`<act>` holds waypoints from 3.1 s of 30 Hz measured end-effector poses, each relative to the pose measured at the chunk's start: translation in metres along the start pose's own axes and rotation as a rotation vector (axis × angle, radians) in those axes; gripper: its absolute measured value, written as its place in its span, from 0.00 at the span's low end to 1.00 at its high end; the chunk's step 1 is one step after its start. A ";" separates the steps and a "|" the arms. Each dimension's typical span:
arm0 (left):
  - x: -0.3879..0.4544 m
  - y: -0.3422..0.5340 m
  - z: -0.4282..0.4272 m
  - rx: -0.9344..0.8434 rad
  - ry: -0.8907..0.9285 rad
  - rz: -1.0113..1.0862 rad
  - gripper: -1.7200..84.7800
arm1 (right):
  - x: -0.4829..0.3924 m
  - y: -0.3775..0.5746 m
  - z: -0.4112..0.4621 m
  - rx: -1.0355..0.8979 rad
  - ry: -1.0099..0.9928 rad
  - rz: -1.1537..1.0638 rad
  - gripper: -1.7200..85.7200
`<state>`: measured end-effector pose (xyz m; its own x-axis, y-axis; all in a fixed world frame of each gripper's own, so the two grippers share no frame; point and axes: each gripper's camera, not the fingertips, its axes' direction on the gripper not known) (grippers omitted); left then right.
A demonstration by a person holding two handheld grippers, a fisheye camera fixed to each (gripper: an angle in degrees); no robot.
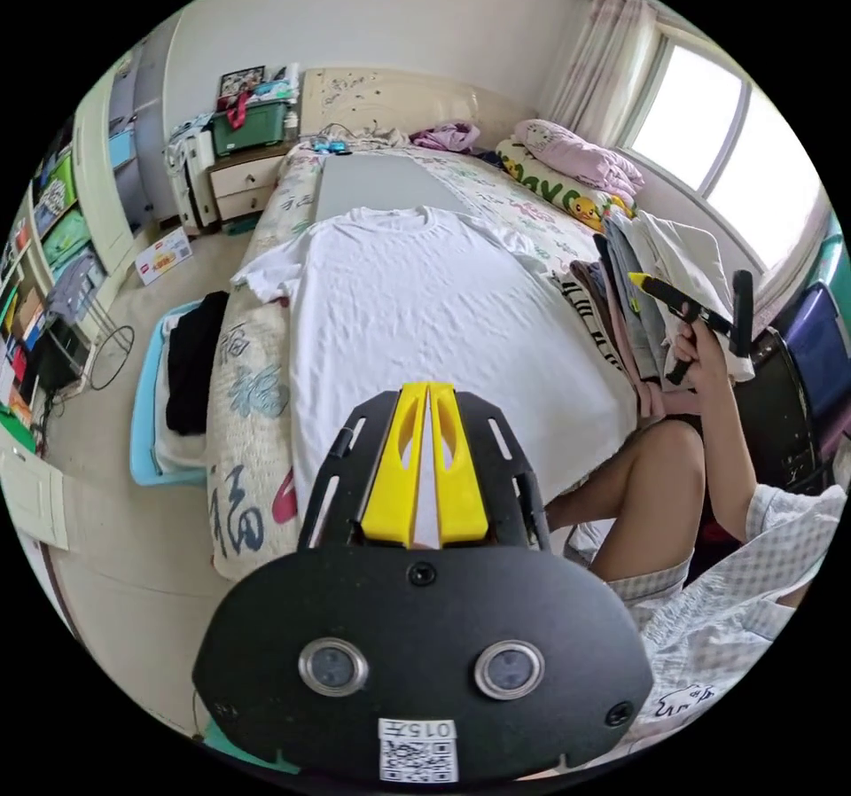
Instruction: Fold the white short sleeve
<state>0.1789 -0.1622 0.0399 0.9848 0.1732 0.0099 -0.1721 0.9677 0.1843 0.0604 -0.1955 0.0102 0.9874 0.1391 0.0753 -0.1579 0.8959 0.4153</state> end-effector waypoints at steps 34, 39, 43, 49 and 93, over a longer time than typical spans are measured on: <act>0.155 -0.461 0.340 -0.123 0.137 0.174 0.02 | 0.147 -0.141 0.189 -0.181 0.003 0.342 0.11; 0.089 -0.447 0.279 0.034 0.326 0.091 0.02 | 0.144 -0.144 0.190 -0.145 -0.071 0.318 0.11; 0.031 -0.409 0.240 0.120 0.391 0.016 0.02 | 0.138 -0.143 0.188 -0.105 -0.118 0.295 0.11; -0.060 -0.337 0.231 0.136 0.353 -0.178 0.02 | 0.098 -0.145 0.196 -0.120 -0.247 0.048 0.07; -0.083 -0.488 0.319 -0.051 0.255 -0.080 0.18 | 0.040 -0.123 0.220 -0.159 0.062 -0.098 0.10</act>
<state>0.1883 -0.7069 0.2629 0.9591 0.1301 -0.2514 -0.1011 0.9870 0.1250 0.1173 -0.3931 0.1617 0.9975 0.0695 -0.0159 -0.0626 0.9611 0.2691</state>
